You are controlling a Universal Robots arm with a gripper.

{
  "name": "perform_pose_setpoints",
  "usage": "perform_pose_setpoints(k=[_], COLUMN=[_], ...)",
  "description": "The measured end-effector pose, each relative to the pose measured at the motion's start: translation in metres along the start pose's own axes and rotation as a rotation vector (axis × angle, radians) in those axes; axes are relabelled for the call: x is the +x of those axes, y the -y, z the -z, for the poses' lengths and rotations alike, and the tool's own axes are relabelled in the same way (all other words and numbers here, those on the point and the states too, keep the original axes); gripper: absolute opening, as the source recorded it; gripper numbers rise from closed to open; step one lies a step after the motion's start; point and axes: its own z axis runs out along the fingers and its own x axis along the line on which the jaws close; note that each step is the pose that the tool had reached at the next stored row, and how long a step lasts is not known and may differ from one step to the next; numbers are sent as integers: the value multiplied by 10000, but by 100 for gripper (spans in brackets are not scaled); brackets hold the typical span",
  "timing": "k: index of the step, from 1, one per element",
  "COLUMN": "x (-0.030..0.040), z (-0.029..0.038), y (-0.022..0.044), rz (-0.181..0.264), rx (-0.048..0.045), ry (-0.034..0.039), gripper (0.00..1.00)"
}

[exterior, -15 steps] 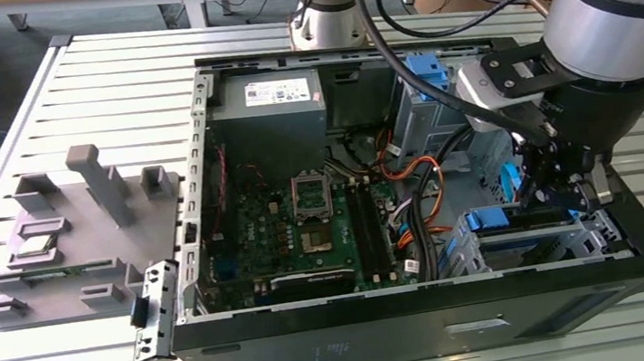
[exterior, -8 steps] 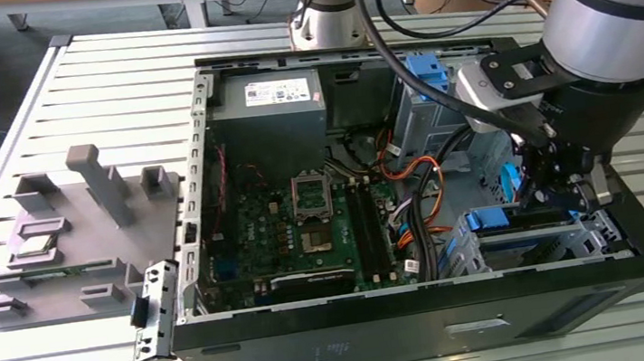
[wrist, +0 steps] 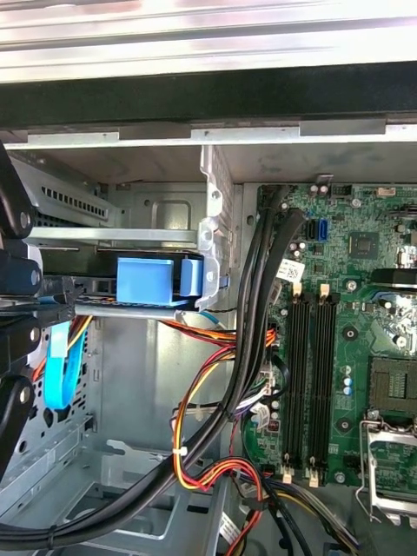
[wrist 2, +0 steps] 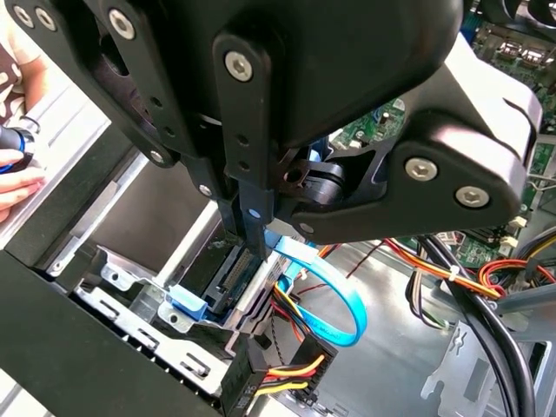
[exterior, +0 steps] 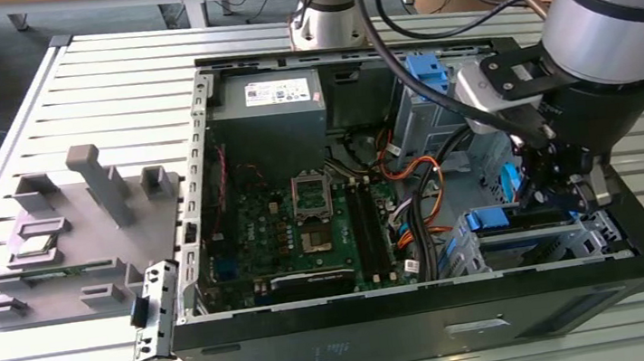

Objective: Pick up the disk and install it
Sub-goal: 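Insert the first disk wire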

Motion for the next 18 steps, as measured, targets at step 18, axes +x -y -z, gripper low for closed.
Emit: perform_pose_setpoints(k=[18], x=[4], z=[-34], y=[-6], rz=[1], rx=[-1], ry=[-8], gripper=[16])
